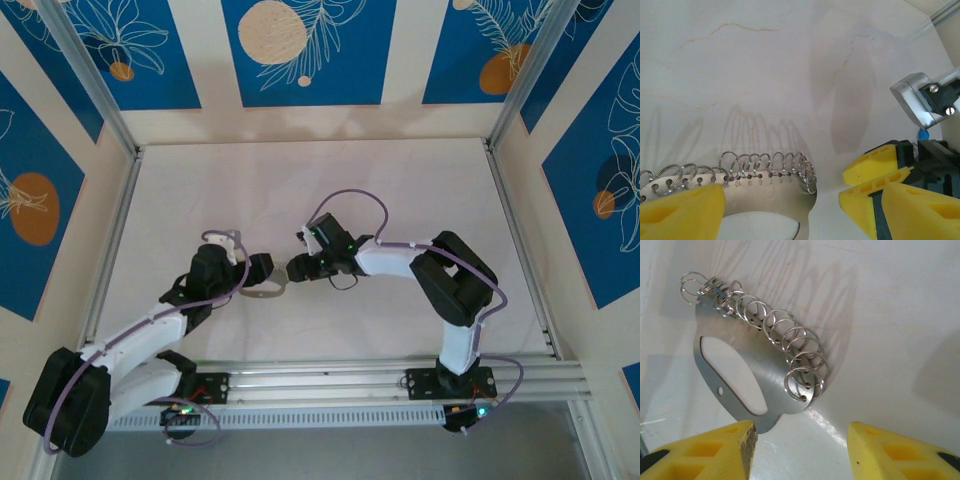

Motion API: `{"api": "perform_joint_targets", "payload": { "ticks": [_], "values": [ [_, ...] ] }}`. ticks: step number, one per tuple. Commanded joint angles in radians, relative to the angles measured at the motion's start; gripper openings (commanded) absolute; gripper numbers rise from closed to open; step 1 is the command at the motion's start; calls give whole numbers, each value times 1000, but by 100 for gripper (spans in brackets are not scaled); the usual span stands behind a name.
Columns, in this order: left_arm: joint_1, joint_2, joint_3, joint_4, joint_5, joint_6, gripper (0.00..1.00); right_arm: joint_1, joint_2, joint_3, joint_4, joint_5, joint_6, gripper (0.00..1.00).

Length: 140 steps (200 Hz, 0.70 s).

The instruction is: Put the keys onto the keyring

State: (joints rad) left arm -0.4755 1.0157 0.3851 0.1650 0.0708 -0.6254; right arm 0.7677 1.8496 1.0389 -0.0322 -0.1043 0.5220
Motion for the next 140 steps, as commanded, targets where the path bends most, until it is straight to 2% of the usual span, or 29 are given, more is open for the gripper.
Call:
{"api": "perform_joint_targets", "payload": {
  "ticks": [1, 29, 69, 103, 140],
  "values": [
    [-23, -5, 30, -39, 36, 41, 80, -19, -39, -8, -50, 34, -20, 52],
    [-59, 29, 56, -73, 62, 59, 77, -55, -109, -64, -47, 31, 7, 53],
    [-153, 142, 114, -98, 5, 11, 77, -83, -202, -148, -35, 38, 56, 58],
    [-207, 265, 116, 39, 13, -124, 66, -91, -247, -188, -31, 46, 79, 61],
    [-291, 348, 141, 110, -80, -242, 56, -107, -280, -227, -21, 48, 85, 61]
  ]
}}
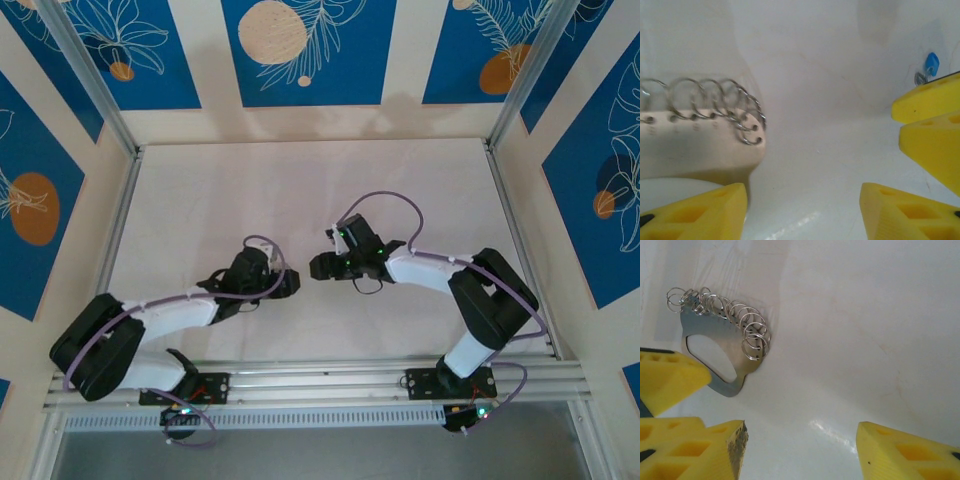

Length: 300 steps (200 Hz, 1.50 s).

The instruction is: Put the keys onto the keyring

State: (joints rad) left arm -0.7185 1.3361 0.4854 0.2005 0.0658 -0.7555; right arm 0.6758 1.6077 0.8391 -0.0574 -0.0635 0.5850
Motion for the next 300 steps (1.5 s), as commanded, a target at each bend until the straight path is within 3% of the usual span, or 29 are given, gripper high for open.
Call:
{"api": "perform_joint_targets", "payload": {
  "ticks": [1, 77, 300],
  "values": [
    [-50, 29, 42, 75, -79, -115, 56, -16, -39, -28, 6, 7, 22, 61],
    [-92, 43, 53, 30, -254, -241, 46, -54, -107, -84, 22, -5, 24, 61],
    [-84, 190, 99, 96, -250, -219, 45, -73, -120, -86, 30, -19, 32, 61]
  ]
}}
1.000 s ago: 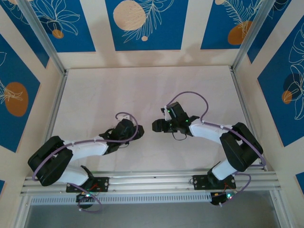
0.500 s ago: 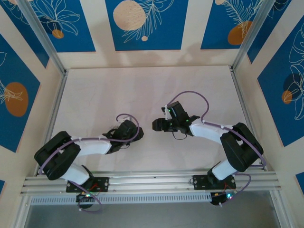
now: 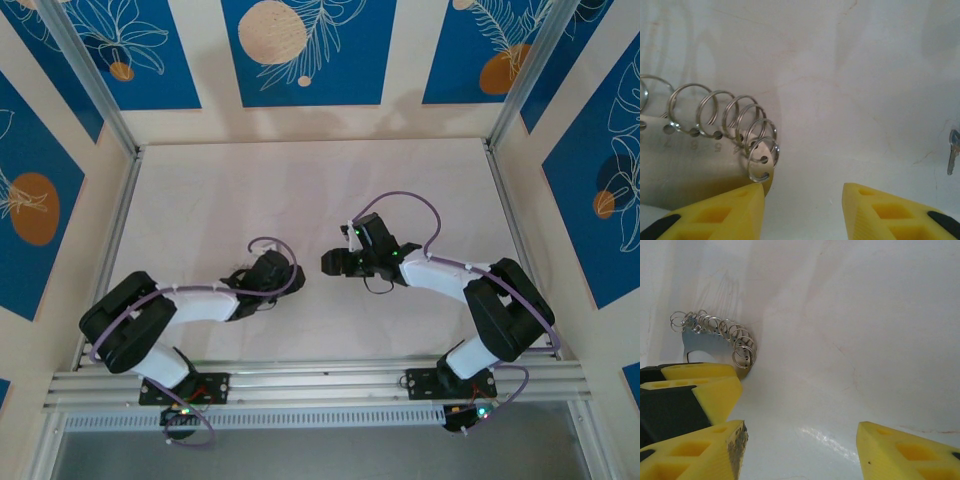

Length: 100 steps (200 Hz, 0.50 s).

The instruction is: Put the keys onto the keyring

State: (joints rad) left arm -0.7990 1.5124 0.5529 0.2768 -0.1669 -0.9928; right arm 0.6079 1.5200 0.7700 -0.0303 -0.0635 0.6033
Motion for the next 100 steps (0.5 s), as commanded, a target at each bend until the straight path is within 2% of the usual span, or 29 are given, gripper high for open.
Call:
{"api": "perform_joint_targets", "payload": {
  "ticks": [1, 100],
  "values": [
    [-4, 14, 33, 19, -17, 18, 45, -5, -32, -18, 3, -19, 13, 61],
    [-4, -50, -30, 12, -14, -9, 44, -6, -26, -19, 13, -22, 19, 61]
  ]
}}
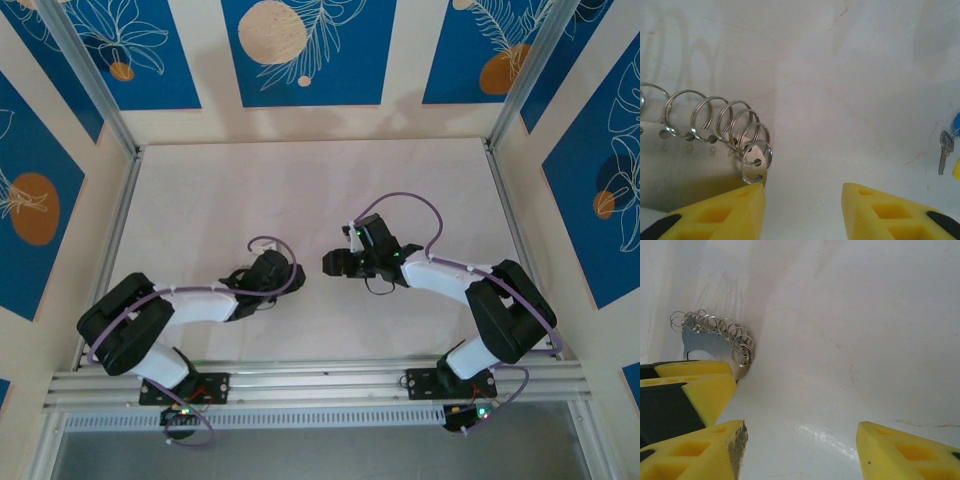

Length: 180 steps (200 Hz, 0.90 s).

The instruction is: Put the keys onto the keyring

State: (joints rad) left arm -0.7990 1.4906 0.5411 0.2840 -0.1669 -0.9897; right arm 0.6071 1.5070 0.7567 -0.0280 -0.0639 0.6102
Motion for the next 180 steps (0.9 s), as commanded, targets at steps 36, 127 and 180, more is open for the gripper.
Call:
{"api": "perform_joint_targets", "payload": {
  "ticks": [36, 127, 180],
  "values": [
    [-4, -25, -17, -3, -19, -15, 44, -5, -8, -9, 17, -22, 14, 61],
    [-3, -3, -17, -2, -16, -26, 44, -15, -4, -6, 16, -24, 10, 61],
    [-5, -56, -39, -17, -10, -27, 44, -16, 6, -7, 26, -28, 13, 61]
  ]
}}
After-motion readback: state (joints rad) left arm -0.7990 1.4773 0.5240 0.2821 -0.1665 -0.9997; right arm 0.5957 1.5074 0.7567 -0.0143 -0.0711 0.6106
